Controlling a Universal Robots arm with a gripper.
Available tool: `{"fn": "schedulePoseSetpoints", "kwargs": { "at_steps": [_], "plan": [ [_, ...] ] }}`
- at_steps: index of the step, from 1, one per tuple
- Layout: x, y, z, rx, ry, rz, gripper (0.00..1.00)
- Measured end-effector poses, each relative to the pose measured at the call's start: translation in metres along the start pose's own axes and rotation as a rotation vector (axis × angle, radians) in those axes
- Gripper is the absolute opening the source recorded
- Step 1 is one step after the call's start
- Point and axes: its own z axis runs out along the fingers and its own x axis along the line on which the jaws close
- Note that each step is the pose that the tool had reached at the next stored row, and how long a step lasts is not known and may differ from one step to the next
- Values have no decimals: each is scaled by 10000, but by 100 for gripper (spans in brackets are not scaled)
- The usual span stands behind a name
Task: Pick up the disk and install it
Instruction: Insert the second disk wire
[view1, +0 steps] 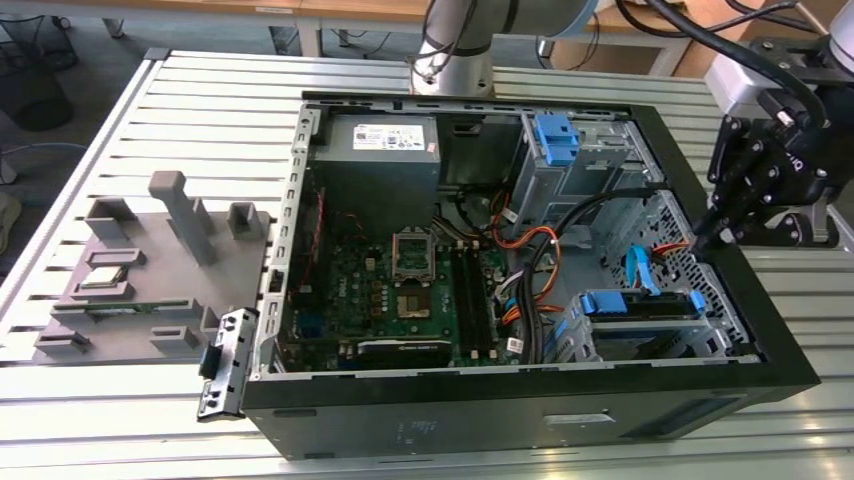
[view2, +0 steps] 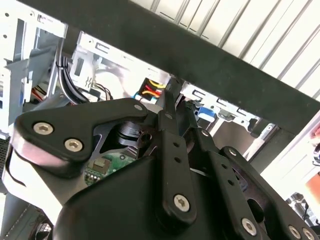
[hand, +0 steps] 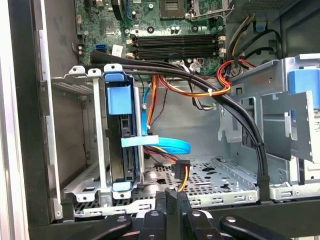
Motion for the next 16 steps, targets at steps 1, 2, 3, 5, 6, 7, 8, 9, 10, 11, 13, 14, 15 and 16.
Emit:
{"fn": "schedulePoseSetpoints", "kwargs": {
  "at_steps": [1, 2, 3, 5, 6, 7, 8, 9, 10, 11, 13, 14, 15, 16],
  "plan": [
    [-4, -12, 1, -9, 1, 1, 24],
    [-9, -27, 2, -22, 2, 1, 24],
    [-12, -44, 3, -40, 3, 2, 24],
    [-19, -92, 7, -101, 7, 7, 24],
    [-22, -118, 9, -142, 10, 10, 24],
    [-24, -139, 11, -183, 13, 11, 24],
    [-25, -147, 11, -209, 15, 12, 24],
    [-25, -148, 11, -212, 15, 12, 24],
    [-25, -147, 11, -215, 16, 14, 24],
    [-25, -147, 11, -217, 15, 15, 24],
    [-24, -149, 12, -297, 22, 17, 24],
    [-24, -153, 14, -472, 34, 27, 24],
    [-25, -157, 14, -653, 48, 39, 24],
    [-25, -162, 15, -829, 61, 50, 24]
  ]
}}
